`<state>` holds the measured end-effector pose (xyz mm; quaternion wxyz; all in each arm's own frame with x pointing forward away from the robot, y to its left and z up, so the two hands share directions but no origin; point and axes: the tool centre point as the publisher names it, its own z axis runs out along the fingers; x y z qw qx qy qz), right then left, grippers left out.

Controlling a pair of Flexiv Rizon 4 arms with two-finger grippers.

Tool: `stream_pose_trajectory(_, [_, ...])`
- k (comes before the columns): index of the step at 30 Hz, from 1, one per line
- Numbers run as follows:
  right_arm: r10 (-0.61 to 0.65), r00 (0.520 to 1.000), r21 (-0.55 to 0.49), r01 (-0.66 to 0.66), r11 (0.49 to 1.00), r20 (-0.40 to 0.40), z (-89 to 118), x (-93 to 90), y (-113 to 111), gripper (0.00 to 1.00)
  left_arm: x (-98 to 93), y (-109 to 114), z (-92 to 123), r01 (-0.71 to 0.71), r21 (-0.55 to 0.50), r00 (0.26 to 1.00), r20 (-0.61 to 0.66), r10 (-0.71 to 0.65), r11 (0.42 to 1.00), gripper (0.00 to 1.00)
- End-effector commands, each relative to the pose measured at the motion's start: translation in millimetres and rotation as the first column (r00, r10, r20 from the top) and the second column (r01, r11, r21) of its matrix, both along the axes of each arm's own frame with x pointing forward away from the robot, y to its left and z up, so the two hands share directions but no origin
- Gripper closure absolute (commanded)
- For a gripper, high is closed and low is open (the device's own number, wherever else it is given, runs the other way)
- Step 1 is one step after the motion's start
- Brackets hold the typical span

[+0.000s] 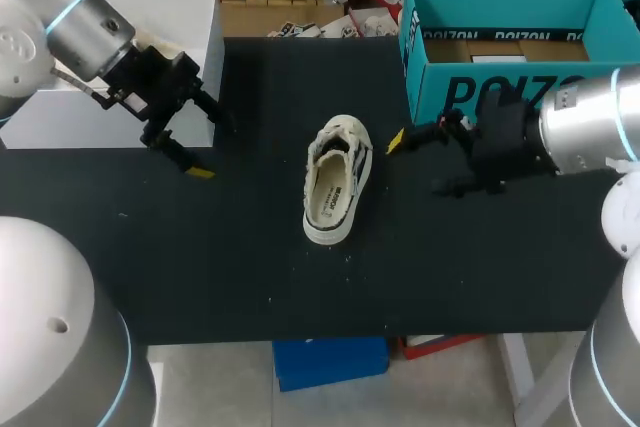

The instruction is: Take the shoe out of the shoebox, open the shoe tongue, remove and reinsert the insole, then place the shoe into the shoebox

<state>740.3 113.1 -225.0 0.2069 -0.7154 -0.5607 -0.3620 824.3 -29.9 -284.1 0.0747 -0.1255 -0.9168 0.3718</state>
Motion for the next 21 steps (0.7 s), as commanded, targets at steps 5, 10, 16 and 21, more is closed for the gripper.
stream_pose_trajectory(5, [0.087, 0.972, -0.752, -0.225, 0.62, -0.22, 4.6, 36.3, 21.5, 0.0, -0.1, 0.1, -0.4, 0.001, 0.003, 1.0, 0.0, -0.001, 1.0, 0.0])
stream_pose_trajectory(10, [0.087, 0.972, -0.752, -0.225, 0.62, -0.22, 4.6, 36.3, 21.5, 0.0, -0.1, 0.1, -0.4, 0.001, 0.003, 1.0, 0.0, -0.001, 1.0, 0.0])
stream_pose_trajectory(16, [0.103, 0.963, -0.774, -0.26, 0.577, -0.247, 3.5, 37.8, 23.7, 0.0, -0.1, 0.1, -0.4, 0.001, 0.003, 1.0, 0.0, -0.001, 1.0, 0.0])
stream_pose_trajectory(21, [0.067, 0.953, -0.828, -0.29, 0.48, -0.295, -3.9, 48.3, 28.6, 0.0, -0.1, 0.1, -0.4, 0.001, 0.003, 1.0, 0.0, -0.001, 1.0, 0.0])
